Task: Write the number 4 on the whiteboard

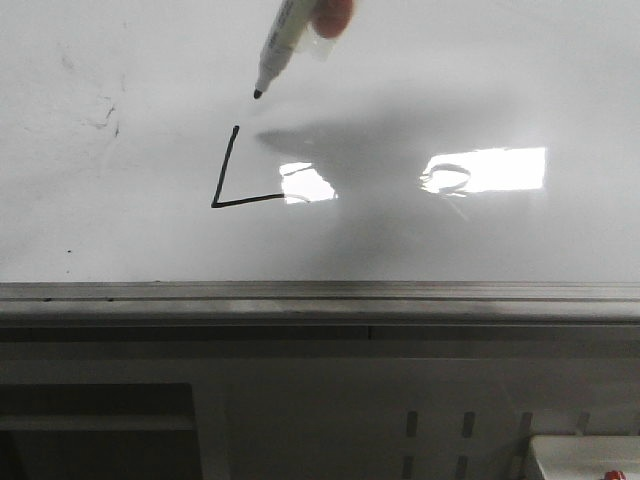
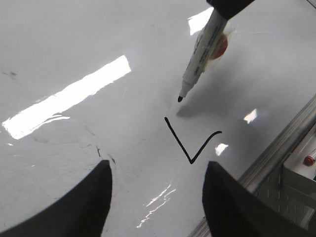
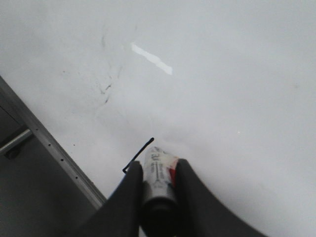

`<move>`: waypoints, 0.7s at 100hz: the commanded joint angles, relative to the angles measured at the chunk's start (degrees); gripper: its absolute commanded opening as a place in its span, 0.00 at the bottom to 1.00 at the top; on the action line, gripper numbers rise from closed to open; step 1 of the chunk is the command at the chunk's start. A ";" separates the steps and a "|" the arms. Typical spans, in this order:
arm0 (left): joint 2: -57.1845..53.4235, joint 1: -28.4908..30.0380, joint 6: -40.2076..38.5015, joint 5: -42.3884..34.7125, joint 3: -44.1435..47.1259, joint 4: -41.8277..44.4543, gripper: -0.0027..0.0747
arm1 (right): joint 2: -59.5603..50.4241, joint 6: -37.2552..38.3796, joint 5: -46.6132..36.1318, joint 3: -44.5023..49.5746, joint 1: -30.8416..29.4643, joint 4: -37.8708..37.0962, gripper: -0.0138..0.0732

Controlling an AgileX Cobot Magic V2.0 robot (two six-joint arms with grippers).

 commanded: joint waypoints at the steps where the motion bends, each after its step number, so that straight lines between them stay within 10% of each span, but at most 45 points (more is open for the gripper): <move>1: -0.14 -0.15 -0.36 -3.86 -1.55 -0.95 0.52 | 0.18 -0.51 -3.92 -2.15 -0.85 -0.82 0.08; 70: 3.57 -4.24 -0.36 -5.87 -1.55 3.73 0.52 | -0.67 -0.51 -1.40 2.36 6.91 2.86 0.08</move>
